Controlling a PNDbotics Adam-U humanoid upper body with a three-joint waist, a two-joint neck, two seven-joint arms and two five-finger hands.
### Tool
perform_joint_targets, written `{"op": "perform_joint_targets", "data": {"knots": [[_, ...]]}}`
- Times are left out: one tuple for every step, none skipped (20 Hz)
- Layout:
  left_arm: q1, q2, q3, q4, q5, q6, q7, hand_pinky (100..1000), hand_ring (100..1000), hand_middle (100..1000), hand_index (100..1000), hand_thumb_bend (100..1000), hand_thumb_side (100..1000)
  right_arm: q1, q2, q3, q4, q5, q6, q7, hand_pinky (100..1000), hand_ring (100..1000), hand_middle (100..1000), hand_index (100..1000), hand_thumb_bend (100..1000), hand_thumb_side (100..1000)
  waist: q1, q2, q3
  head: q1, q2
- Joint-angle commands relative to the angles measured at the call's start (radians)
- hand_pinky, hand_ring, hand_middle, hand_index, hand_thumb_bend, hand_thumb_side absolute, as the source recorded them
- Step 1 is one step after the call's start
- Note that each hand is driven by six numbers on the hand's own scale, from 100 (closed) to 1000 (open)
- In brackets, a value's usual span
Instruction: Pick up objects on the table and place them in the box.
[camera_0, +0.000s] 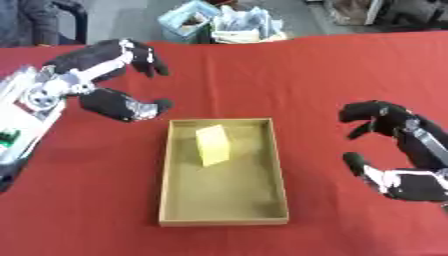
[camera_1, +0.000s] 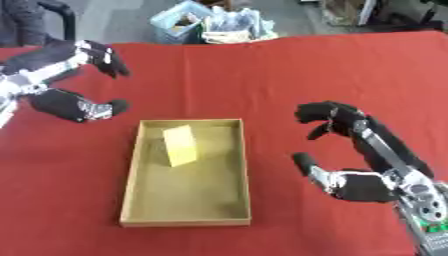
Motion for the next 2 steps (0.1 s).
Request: {"op": "perform_joint_targets", "data": {"knots": [[0.006,0.041,0.036,-0.043,0.026,0.007,0.003,727,674,669,759,368,600,-0.004,-0.031,-0.022,-0.005,0.021,-0.001,-0.005,640,795,766,916,348,375,-0.002,-0.014,0.001,-0.001,-0.014],[0.014,0.042,0.041,-0.047,0.031,0.008,0.002,727,673,669,759,368,600,-0.002,-0.032,-0.025,-0.004,0.026,-0.001,-0.003,641,795,766,919,357,376,-0.002,-0.014,-0.001,-0.002,-0.013]]}}
